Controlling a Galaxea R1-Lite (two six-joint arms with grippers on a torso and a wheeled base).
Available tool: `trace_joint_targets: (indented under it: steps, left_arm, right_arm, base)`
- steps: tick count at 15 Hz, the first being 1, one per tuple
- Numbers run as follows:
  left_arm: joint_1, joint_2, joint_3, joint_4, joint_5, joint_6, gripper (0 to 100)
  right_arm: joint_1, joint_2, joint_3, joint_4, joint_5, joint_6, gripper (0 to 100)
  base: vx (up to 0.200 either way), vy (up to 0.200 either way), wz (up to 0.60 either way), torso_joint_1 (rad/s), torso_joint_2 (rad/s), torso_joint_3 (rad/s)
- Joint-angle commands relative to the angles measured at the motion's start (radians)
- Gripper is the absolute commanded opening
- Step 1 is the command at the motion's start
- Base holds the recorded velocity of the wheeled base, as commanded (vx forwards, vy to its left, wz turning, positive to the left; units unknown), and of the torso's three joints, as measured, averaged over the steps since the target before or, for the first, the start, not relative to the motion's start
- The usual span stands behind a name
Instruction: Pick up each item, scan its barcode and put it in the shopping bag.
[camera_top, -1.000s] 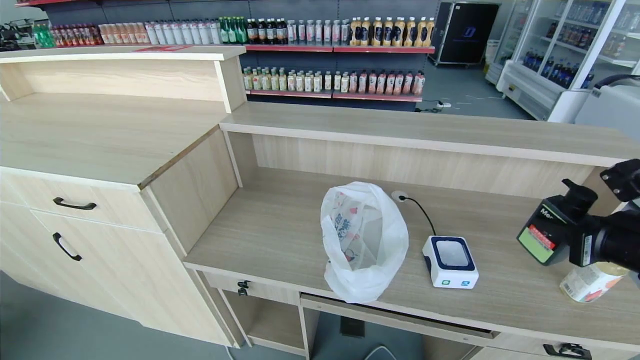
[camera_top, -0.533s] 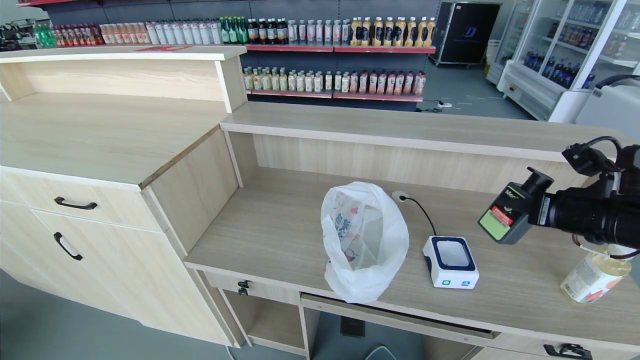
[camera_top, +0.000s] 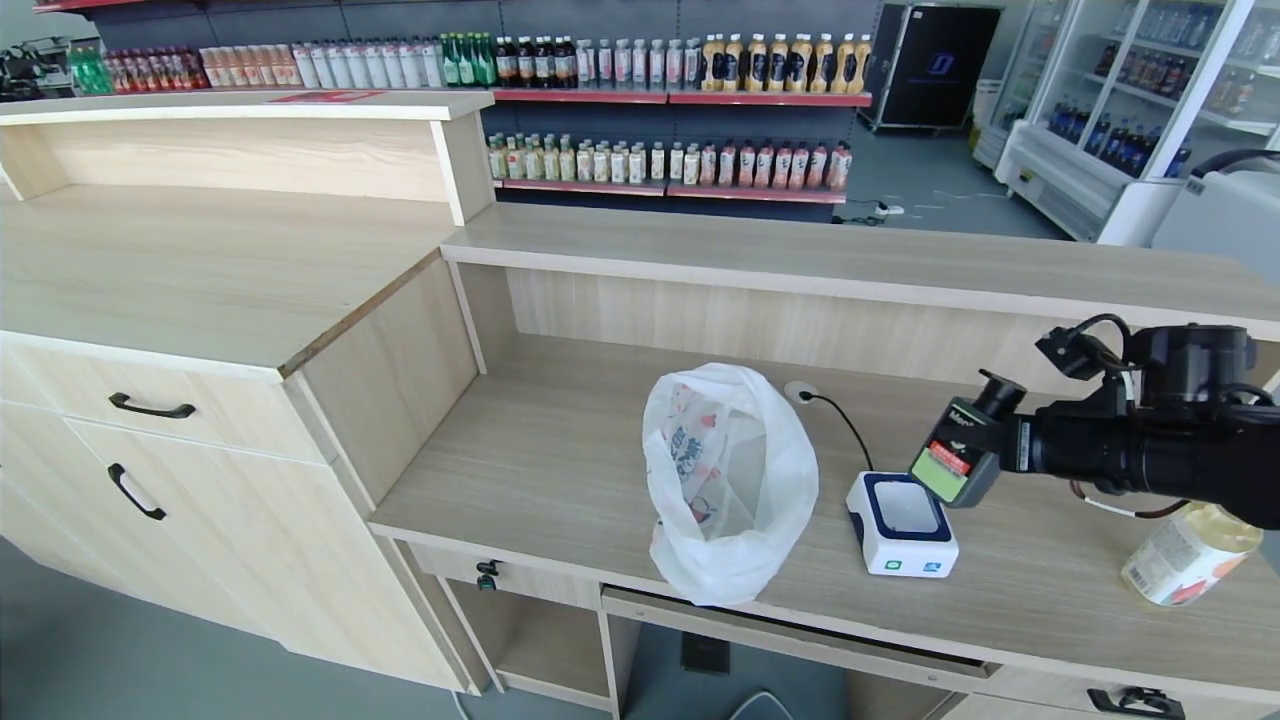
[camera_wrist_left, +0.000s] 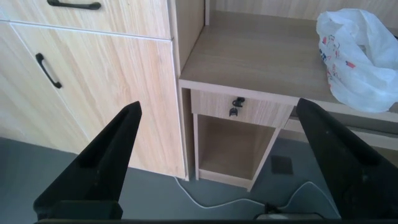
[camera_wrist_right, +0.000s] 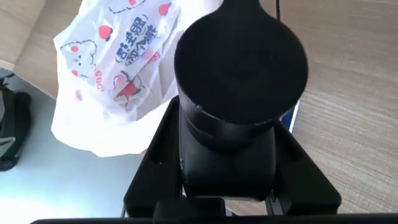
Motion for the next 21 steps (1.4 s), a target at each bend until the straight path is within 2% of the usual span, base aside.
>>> trace_joint_targets:
  steps: [1,7,16,21]
  left_arm:
    - [0.000,0.000,0.000,0.000,0.000,-0.002,100]
    - [0.000,0.000,0.000,0.001,0.000,0.000,100]
    - [0.000,0.000,0.000,0.000,0.000,0.000,100]
    - [0.000,0.000,0.000,0.000,0.000,-0.002,100]
  right_arm:
    - [-0.016,0.072,0.003,-0.004,0.038,-0.008,0]
    - [-0.028,0.159,-0.043,-0.052,0.102,-0.011,0]
    - [-0.013,0.234,-0.121,-0.053,0.181,-0.007,0]
    - [0.015,0.256,-0.150,-0.060,0.181,-0.008,0]
  base:
    - [0.000,0.000,0.00,0.000,0.00,0.000]
    - [0.000,0.000,0.00,0.000,0.00,0.000]
    - [0.000,0.000,0.00,0.000,0.00,0.000]
    - [0.000,0.000,0.00,0.000,0.00,0.000]
